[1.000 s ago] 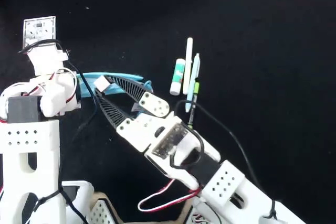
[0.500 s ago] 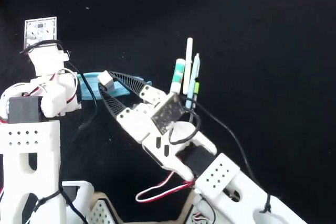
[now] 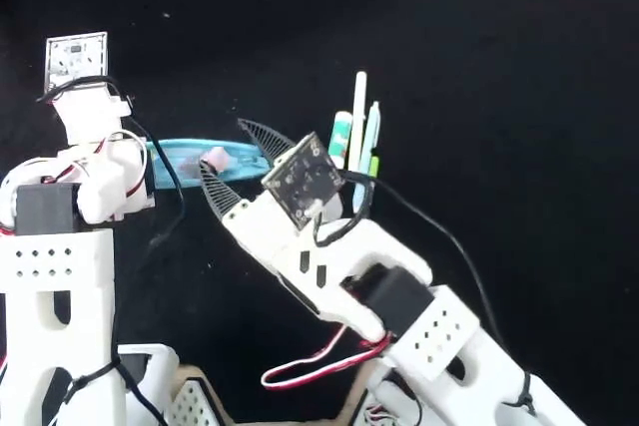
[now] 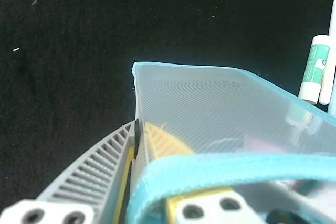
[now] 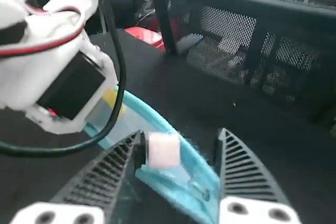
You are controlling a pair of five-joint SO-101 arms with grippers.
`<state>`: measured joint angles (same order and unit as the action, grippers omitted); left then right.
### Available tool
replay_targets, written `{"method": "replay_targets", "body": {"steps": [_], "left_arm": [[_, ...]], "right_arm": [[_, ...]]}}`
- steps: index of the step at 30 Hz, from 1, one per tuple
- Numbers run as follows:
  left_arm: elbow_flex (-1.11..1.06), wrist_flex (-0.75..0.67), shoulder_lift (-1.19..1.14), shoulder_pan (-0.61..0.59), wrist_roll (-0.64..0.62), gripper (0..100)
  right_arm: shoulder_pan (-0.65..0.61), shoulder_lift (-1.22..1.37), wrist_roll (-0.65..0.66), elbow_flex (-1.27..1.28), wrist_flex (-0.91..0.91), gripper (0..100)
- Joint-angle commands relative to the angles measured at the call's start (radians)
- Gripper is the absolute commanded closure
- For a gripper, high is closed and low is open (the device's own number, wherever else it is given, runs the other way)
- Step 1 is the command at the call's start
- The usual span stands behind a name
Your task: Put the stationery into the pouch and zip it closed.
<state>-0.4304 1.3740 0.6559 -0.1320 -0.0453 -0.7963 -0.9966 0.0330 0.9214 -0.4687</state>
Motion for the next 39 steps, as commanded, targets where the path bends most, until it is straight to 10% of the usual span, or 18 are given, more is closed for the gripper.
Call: {"method": "replay_targets", "body": {"steps": [1, 9, 19, 39], "left_arm": [[-0.039, 0.005, -0.008, 0.022, -0.006, 97], [-0.039, 0.006, -0.008, 0.019, -0.005, 97], [-0.039, 0.008, -0.008, 0.022, -0.005, 97], [-0.039, 0.008, -0.008, 0.016, -0.005, 97]], "right_arm": [[-0.046, 0.001, -0.002, -0.087, -0.021, 77.7], [0.049, 0.001, 0.0, -0.317, -0.262, 77.7], [0.491, 0.068, -0.008, -0.631, -0.727, 86.0], [0.713, 1.05, -0.184, -0.697, -0.657, 81.5]]}}
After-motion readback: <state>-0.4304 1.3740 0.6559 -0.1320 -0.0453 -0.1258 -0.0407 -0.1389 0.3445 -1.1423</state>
